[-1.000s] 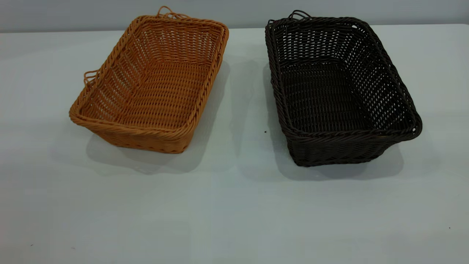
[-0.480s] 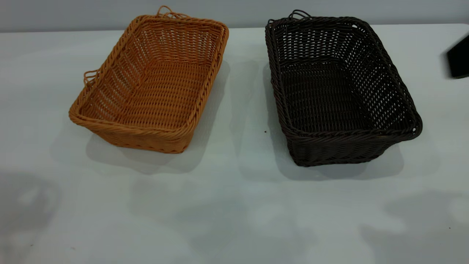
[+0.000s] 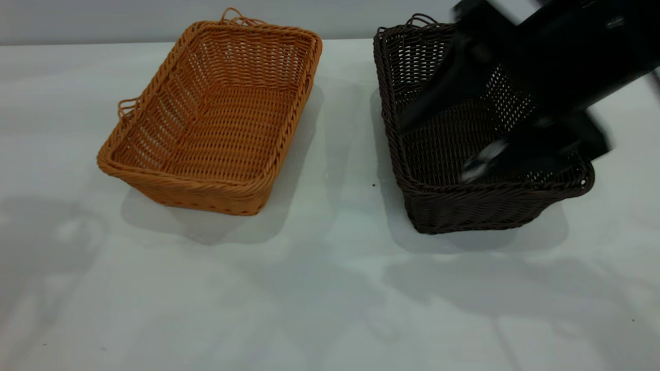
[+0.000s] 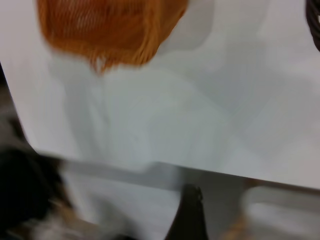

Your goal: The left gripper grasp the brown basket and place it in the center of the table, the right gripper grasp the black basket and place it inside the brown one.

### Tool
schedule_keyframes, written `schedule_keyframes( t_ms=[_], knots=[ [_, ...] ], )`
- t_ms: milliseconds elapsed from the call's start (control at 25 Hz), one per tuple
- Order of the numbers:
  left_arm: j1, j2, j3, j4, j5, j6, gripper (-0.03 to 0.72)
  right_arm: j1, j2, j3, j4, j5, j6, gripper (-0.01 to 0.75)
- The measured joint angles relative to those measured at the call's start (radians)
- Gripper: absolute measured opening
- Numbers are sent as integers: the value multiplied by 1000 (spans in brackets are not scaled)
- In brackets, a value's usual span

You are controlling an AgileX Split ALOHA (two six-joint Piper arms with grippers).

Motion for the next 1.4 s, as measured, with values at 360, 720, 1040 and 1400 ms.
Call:
schedule_keyframes(
  t_ms=[360,720,1040,1400],
  knots=[
    [0,12,-7,-31,-6,6,593,4,239,-33,381,-65,149,566],
    [0,14,-7,-52,-30,7,593,4,312,-59,391,-297,315,560],
    [0,177,-72,-120,-28,12,593,4,399,-112,402,-425,355,541],
    [-21,519,-298,-126,-55,32,593,4,429,-113,404,-419,365,541]
  ],
)
